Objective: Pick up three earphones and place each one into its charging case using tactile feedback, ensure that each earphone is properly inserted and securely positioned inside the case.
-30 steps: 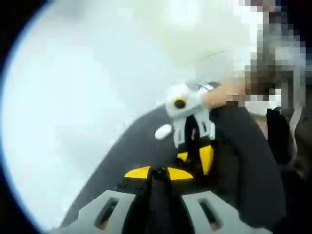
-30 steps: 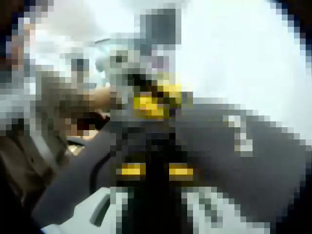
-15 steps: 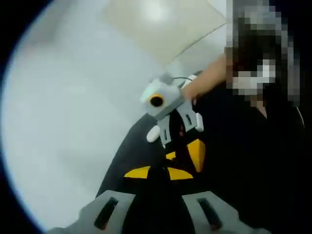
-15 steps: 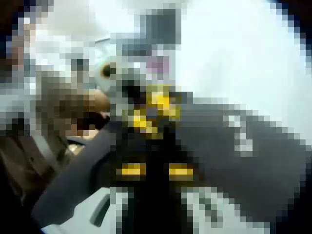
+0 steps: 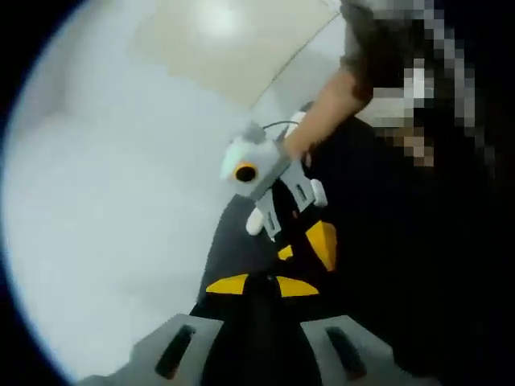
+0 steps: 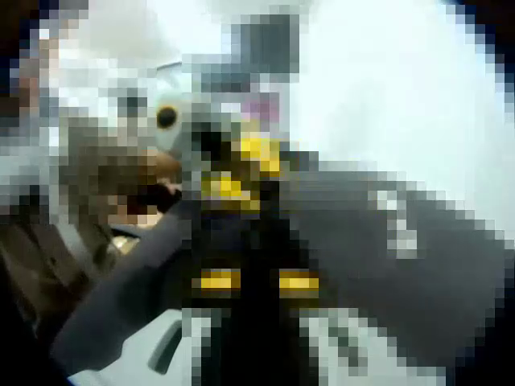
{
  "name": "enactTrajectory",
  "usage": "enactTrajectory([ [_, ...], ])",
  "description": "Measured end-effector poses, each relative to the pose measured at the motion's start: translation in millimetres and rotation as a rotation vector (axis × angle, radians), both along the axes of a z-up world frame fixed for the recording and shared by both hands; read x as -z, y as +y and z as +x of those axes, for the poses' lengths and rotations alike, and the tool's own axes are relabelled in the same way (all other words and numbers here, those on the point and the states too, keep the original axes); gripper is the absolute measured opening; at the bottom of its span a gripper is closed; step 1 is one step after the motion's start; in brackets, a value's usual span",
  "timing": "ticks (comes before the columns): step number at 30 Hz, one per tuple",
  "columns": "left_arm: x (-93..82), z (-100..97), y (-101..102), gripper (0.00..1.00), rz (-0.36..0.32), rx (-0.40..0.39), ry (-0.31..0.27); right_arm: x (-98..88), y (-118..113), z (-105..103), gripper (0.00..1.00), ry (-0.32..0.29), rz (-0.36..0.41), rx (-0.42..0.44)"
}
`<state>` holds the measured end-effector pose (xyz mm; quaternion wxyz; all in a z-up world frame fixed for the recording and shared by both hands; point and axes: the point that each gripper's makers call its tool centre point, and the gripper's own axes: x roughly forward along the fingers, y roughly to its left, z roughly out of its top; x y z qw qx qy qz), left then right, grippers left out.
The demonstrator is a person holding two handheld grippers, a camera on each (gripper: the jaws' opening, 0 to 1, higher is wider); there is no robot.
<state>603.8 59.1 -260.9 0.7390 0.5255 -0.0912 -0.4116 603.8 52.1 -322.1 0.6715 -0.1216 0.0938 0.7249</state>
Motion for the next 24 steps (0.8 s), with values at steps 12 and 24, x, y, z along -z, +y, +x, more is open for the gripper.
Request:
enactTrajectory([
  [12, 9.7, -2.0, -3.0, 0.09, 0.030, 0.005, -0.034, -0.2, -0.3, -0.1, 0.18, -0.003, 0.000, 0.000],
  [24, 15.1, -8.3, -4.1, 0.08, -0.006, 0.018, 0.066, -1.0, 0.1, 0.7, 0.18, -0.008, 0.000, -0.002],
])
